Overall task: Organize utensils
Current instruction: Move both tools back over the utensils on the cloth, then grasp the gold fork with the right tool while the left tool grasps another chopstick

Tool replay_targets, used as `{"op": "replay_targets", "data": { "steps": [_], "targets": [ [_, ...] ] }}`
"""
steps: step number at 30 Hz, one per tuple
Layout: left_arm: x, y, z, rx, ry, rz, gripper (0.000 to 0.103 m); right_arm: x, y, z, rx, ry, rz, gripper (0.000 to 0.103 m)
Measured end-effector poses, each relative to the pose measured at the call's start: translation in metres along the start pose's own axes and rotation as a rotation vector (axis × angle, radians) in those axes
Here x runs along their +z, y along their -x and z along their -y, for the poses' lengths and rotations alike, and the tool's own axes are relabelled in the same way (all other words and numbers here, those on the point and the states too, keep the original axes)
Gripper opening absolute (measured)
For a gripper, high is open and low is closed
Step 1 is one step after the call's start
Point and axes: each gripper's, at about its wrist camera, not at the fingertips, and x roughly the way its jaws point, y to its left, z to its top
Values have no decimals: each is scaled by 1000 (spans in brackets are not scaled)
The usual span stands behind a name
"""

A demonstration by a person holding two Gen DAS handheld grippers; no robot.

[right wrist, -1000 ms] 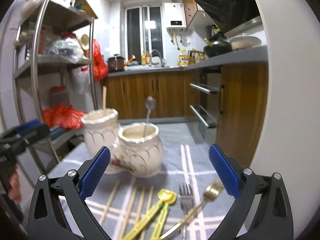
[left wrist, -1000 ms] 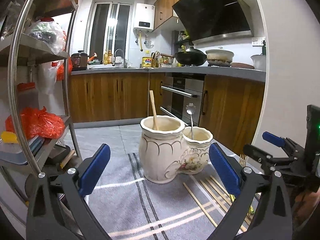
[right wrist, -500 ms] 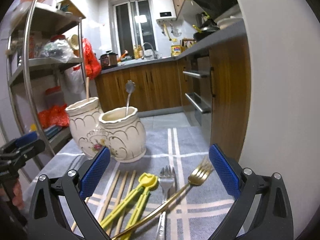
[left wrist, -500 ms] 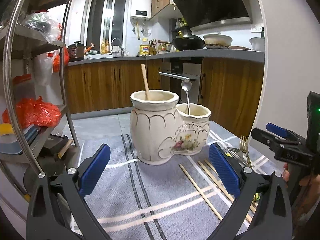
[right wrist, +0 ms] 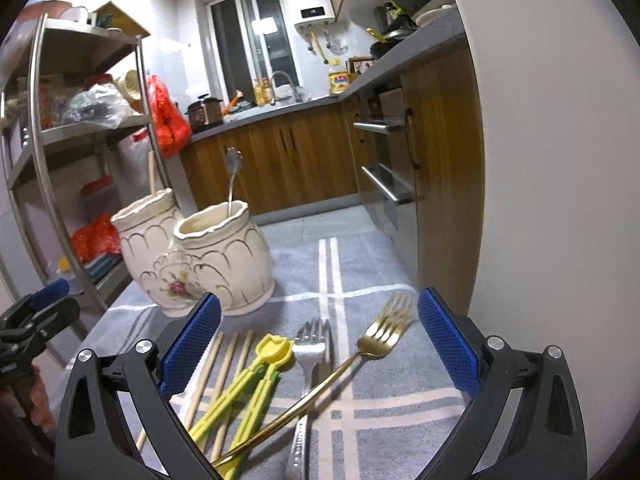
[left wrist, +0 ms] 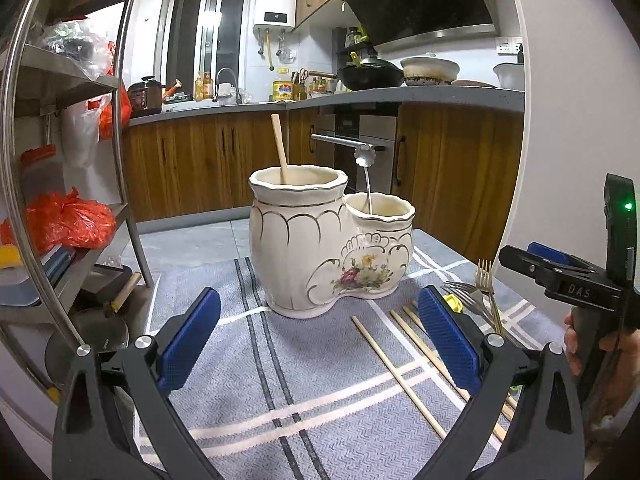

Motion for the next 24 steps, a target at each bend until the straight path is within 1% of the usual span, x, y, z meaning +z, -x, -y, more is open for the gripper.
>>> {"op": "replay_targets", "data": {
  "steps": [3,6,9,13,15,19,20,21,23,24],
  "targets": [
    [-1,-1,1,2,0,-10,97,0,0,-1,-17,28,-7,98],
    [-1,-7,4,10,-7,-39,97,-1,0,-3,-34,46,-17,98],
    [-4,-17,9,29,-28,-94,97,-2,-4,2,-57,42,-47,98],
    [-8,-30,17,21,-47,-188,97,-2,-10,14,-43,-15,-86,97],
    [-13,-36,19,8,-39,-236,95,-1,-13,20,-43,-49,-104,96],
    [-21,-44,29,-21,-27,-313,84,-1,-14,27,-53,-80,-121,94],
    [-23,-46,33,-28,-29,-331,80,-1,-14,28,-66,-69,-124,92],
    [-25,-47,37,-35,-33,-343,78,-1,-15,28,-79,-54,-134,90],
    [-29,-48,42,-43,-43,-366,72,-2,-17,27,-107,-25,-159,81],
    [-31,-49,45,-49,-50,-380,71,-3,-18,27,-109,-20,-173,80]
  ]
}}
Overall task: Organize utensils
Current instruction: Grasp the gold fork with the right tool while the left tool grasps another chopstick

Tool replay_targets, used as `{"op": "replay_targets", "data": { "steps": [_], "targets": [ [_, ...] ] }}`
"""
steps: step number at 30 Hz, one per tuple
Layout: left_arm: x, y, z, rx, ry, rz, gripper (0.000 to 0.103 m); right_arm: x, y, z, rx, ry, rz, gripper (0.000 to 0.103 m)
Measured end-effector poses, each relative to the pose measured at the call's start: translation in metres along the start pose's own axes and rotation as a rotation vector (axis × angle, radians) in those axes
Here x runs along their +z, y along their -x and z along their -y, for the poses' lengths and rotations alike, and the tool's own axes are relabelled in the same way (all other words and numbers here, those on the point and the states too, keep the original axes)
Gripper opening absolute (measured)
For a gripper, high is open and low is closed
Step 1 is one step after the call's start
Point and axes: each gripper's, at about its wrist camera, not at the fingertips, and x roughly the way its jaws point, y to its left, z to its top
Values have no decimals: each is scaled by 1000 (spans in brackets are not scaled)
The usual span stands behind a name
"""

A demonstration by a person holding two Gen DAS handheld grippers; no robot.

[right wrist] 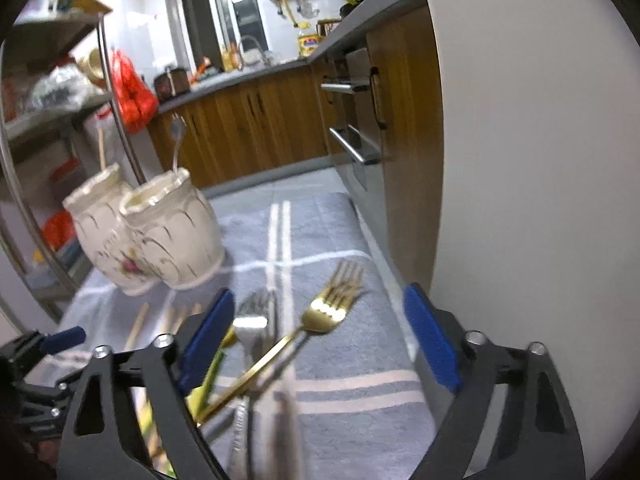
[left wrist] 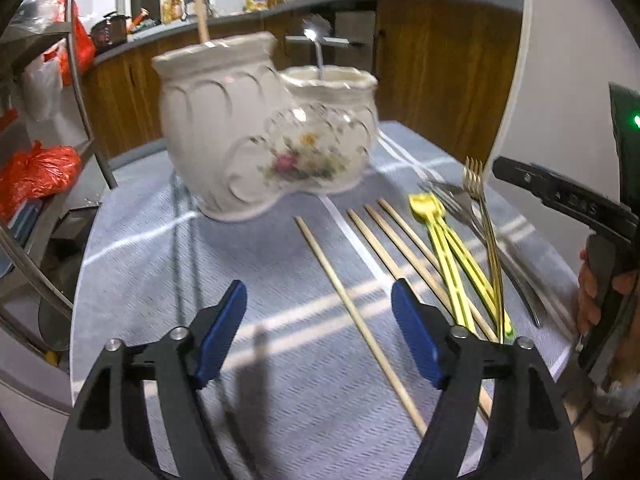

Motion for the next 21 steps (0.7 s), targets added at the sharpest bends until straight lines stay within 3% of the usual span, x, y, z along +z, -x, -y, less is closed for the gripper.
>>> {"op": "replay_targets", "data": {
  "steps": [5,9,16,21],
  "targets": [
    [-7,0,11,4,-49,-24,56,-1,-9,2,0,10,-59,61],
    [-10,-3,12,-4,-62,-50,45,5,-17,3,-43,43,-73,55],
    [-9,-4,11,-23,-69,-62,35,19,-45,11,-28,48,-168,45],
    [-5,-7,4,-34,-69,-79,24,24,-60,23,45,-10,-245,42]
  ]
}}
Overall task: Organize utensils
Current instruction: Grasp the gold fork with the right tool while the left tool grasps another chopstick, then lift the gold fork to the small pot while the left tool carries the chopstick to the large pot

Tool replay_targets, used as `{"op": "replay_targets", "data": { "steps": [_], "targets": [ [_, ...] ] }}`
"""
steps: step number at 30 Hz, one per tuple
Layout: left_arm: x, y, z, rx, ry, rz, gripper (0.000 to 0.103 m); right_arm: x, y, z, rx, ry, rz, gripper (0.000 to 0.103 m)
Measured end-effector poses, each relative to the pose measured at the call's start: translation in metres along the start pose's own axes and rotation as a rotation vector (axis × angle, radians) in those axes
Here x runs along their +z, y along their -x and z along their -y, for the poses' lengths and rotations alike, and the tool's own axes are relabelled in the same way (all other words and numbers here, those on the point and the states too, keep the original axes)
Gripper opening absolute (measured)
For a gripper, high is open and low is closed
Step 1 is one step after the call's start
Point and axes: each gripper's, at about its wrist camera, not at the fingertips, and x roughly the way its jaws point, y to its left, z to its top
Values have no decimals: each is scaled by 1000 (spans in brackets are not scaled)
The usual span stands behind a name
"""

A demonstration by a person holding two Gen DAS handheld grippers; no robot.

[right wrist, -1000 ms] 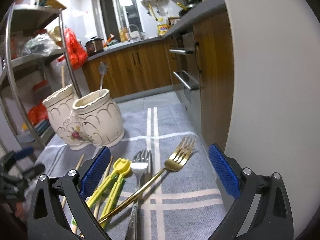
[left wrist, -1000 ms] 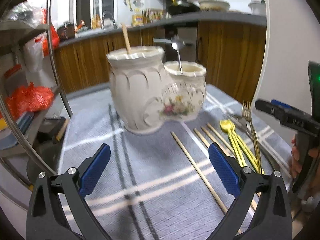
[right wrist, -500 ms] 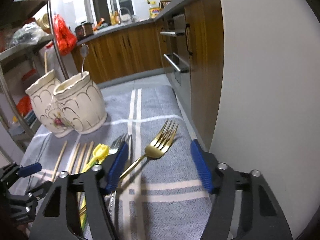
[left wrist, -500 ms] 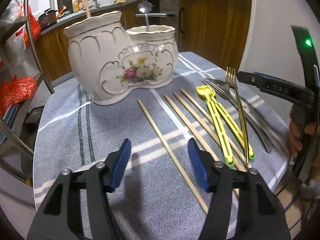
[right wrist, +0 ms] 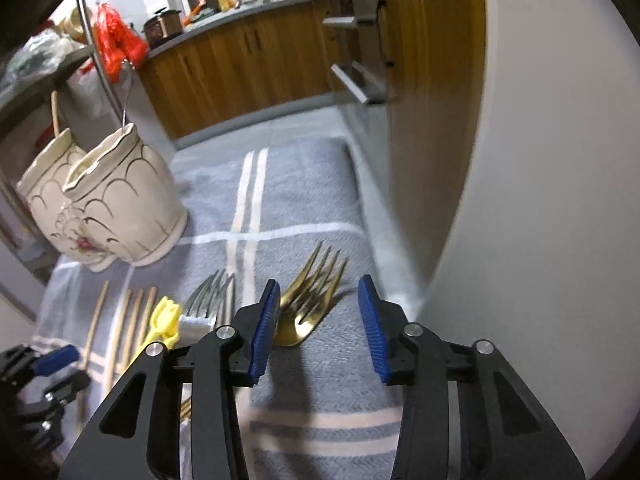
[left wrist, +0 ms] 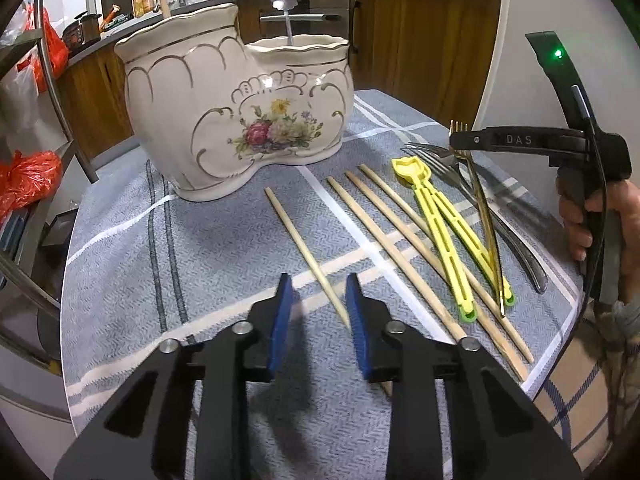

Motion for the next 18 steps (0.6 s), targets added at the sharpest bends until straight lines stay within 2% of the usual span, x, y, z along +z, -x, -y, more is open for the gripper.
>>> {"op": "replay_targets", "data": {
  "steps": [3,5,7,10,12,15,18],
  "targets": [
    [2,-1,-2,-1,-9,-8,18,5,-1,1,11,9,-13,39],
    [3,-1,-3,-4,-18,-13,14,8,-1,-1,12,25,-15,33],
    [3,-1,-5,-8,-23,-18,12,9,-1,-4,12,47,-17,32],
    [3,-1,-5,-9,-27,-23,11,7,-4,-16,14,95,-34,22],
    [3,0,-4,-8,-36,-23,11,6,-3,-21,13,118,-32,20],
    [3,1,-5,-10,-41,-27,7,6,5,-21,22,125,12,8],
    [3,1,-8,-14,-42,-28,4,5,15,-21,22,123,49,6]
  ]
}}
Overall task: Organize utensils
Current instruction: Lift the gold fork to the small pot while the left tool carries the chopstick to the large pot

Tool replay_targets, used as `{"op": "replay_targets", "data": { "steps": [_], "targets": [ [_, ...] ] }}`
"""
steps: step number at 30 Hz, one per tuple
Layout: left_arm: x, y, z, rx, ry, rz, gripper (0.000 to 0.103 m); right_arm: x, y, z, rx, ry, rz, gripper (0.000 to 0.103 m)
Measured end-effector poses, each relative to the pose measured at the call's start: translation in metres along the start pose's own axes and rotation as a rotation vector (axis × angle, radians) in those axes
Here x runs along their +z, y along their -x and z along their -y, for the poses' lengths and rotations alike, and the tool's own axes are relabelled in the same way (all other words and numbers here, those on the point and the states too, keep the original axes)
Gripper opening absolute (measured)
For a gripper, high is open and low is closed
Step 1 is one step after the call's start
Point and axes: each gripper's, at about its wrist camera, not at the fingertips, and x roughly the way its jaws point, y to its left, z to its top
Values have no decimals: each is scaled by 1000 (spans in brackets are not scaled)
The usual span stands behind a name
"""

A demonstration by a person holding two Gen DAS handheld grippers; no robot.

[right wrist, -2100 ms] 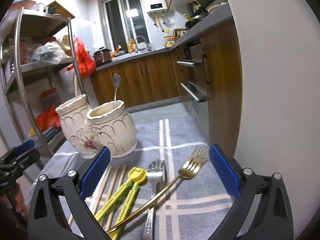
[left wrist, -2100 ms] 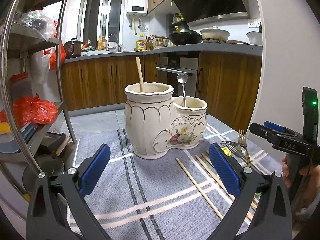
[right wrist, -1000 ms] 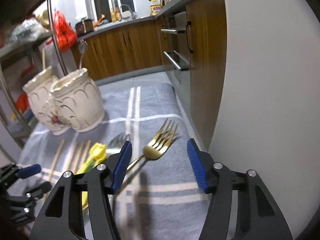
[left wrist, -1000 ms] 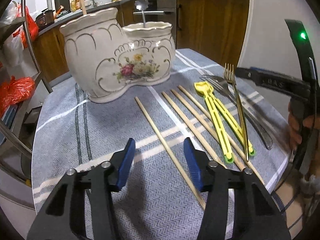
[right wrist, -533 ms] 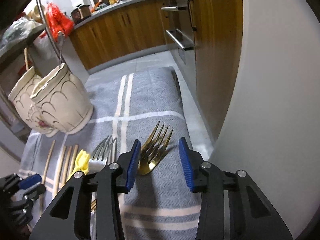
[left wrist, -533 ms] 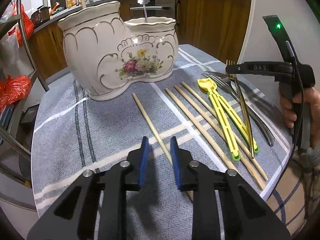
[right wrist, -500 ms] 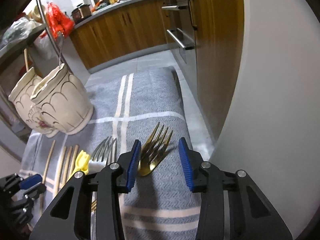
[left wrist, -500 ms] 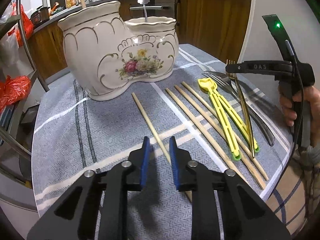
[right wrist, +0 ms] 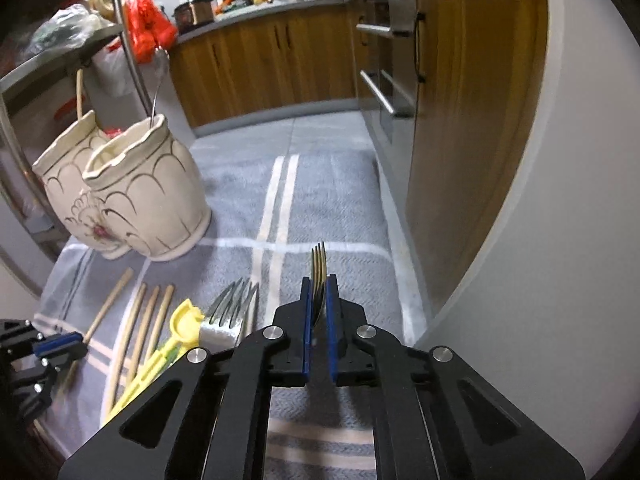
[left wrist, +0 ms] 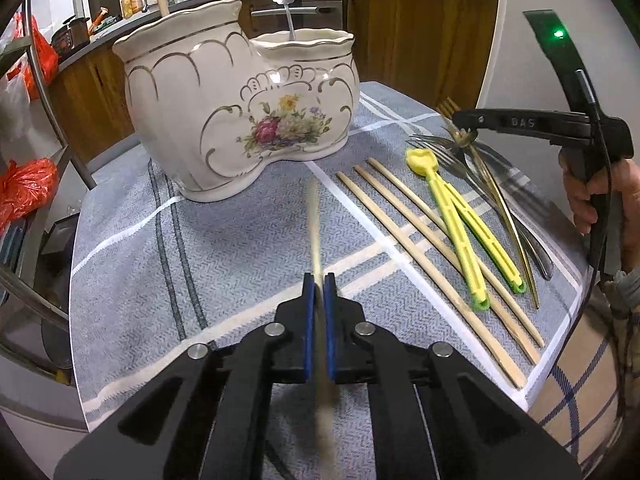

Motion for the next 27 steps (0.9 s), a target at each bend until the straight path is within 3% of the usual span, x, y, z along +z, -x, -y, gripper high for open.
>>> {"op": "replay_targets", "data": {
  "steps": [6,18,27],
  "targets": [
    [-3,4,-10,-7,16,18,4,0,39,-10,14,13,113,4],
    [-8,31,-15,-26,17,127,4,0,113,-40,-43,83,331,3],
    [-9,55,-16,-29,9,276,4,3,144,-67,-70,120,445,3]
  ]
}}
